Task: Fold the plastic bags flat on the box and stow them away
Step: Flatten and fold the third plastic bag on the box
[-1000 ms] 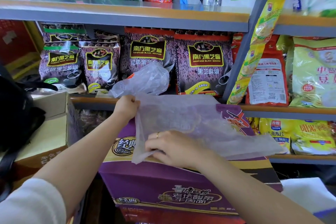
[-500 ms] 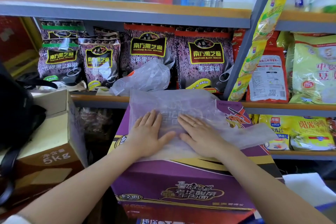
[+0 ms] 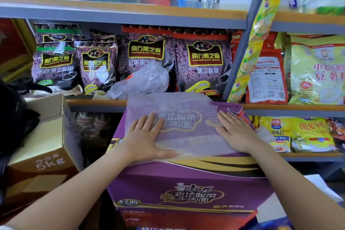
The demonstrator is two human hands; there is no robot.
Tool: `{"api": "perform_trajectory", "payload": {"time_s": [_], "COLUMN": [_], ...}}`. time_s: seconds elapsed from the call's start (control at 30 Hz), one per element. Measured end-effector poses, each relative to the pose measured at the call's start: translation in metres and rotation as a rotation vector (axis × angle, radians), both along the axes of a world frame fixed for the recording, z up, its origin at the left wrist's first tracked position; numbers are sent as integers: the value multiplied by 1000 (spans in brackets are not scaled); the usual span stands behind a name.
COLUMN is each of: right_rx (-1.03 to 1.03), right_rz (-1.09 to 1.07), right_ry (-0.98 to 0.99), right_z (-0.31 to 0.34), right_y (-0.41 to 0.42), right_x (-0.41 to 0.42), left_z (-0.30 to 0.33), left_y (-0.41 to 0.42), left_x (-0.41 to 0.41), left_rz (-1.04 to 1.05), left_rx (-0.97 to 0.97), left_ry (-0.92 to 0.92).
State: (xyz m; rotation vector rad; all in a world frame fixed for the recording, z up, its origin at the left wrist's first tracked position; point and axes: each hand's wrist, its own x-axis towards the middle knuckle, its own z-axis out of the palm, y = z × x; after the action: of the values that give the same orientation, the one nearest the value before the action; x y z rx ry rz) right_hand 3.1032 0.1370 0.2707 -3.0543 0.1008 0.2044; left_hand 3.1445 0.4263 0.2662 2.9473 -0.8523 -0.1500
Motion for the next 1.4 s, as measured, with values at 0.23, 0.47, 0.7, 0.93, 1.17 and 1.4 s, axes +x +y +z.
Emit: {"api": "perform_trajectory", "payload": {"time_s": [0.23,0.47,0.7,0.93,1.17,1.4], "right_rx": [144,179,97,240,335,215], "right_rz": [138,247,235,164,261,383], "right_ry": [-427,-153,-77,-109,-102,167], "right_z": [33,34,28,33,55,67], "right_y": [49,58,53,48,48,51], "right_x": [43,131,164,172,147,94], "left_z": [28,33,16,8,23,17], "left_y": [-33,-59,-50,-46,-41,-29], "left_x": [46,102,125,145,130,82], "left_rz": [106,74,150,202,3,-139], "left_rx": [-369,-386,-365,-351,-478,-325], "left_ry": [-100,-171,-99,-58,-82,-76]}}
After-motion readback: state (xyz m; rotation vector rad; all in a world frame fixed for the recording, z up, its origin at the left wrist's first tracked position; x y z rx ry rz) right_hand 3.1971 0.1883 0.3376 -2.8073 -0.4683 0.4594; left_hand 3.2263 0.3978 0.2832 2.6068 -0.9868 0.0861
